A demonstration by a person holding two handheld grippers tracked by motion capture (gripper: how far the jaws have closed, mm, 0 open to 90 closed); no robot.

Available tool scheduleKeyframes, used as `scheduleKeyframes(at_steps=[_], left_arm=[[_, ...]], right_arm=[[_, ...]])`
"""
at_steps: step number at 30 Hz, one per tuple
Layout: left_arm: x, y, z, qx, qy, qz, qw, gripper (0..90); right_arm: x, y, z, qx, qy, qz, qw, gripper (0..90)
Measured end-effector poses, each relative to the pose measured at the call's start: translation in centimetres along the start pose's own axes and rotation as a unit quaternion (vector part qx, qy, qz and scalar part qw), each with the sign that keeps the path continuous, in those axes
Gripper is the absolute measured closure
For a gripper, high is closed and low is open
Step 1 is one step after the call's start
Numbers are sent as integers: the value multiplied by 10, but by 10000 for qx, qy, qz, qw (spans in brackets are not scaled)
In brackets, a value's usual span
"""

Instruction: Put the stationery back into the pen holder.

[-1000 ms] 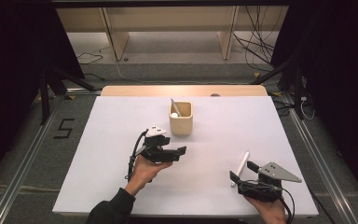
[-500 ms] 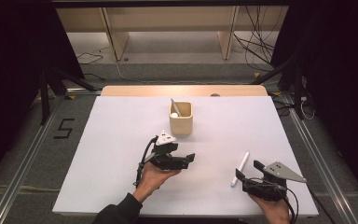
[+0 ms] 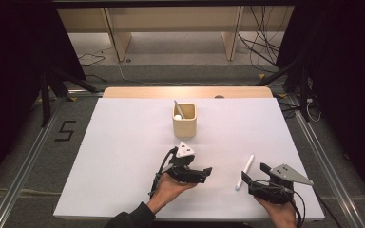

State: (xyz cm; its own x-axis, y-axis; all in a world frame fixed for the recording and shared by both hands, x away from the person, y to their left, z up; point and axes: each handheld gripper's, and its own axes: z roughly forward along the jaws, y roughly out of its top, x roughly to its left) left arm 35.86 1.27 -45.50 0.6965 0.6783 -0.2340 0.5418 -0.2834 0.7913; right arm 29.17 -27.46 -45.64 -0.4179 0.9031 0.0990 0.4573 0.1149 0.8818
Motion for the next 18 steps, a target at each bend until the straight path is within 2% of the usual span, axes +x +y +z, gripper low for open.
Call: scheduleKeyframes(at_steps=[18], left_arm=[[-32, -3, 21, 146, -194, 279, 9993, 202]], right_arm=[[-3, 0, -1, 4, -56, 58, 10000, 229]])
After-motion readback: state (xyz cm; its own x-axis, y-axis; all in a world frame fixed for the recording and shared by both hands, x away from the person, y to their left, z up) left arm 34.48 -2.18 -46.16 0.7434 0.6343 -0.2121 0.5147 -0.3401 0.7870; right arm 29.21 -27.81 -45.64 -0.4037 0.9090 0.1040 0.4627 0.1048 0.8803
